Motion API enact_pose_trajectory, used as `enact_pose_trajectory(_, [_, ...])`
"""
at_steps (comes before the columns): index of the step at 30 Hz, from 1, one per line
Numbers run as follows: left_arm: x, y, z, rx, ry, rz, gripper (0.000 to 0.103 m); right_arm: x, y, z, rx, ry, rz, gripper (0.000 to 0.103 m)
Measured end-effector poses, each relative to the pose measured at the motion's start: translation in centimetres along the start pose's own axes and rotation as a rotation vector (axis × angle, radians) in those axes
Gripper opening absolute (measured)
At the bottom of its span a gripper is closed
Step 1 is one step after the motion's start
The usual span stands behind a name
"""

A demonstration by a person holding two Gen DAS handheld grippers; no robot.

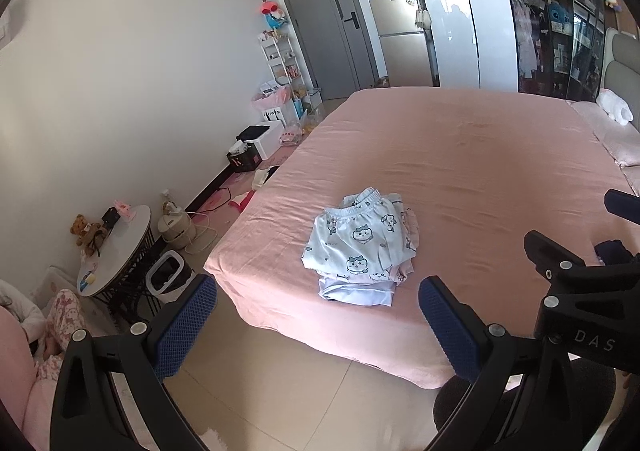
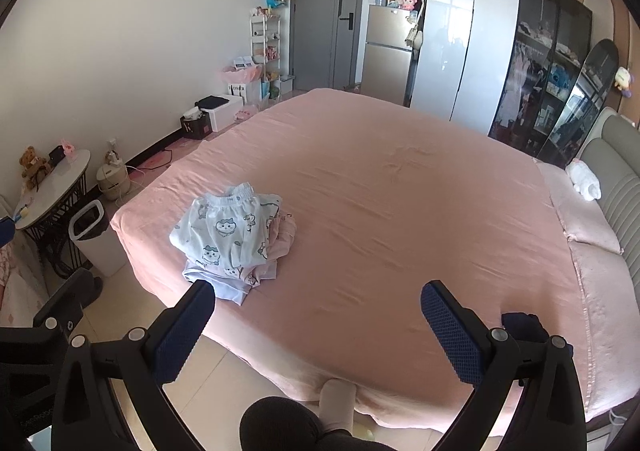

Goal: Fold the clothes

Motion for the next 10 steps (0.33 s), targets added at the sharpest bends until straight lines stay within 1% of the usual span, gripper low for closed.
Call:
enact_pose_trajectory(6, [-0.5,0.2,0.8,-0.02,0.016,-0.02,0.103,-0.8,0.0,0.5,-0.009,-0.008,-0.002,0.103])
enact_pose_trajectory(10, [-1.0,0.2,1.5,-0.046,0.066,-0.06,0.103,-1.6,-0.1,0.7,-0.01,-0.023,-0.013,0.103])
Point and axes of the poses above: each gripper's, at about its wrist camera, not at the fingertips, and x roughly the way its jaws point, z to its left, y to its underside, the point moved 3 cm from there along x, roughly the way its jaws point, and after that the axes turned 3 degrees about x, right-handed, at the moved point
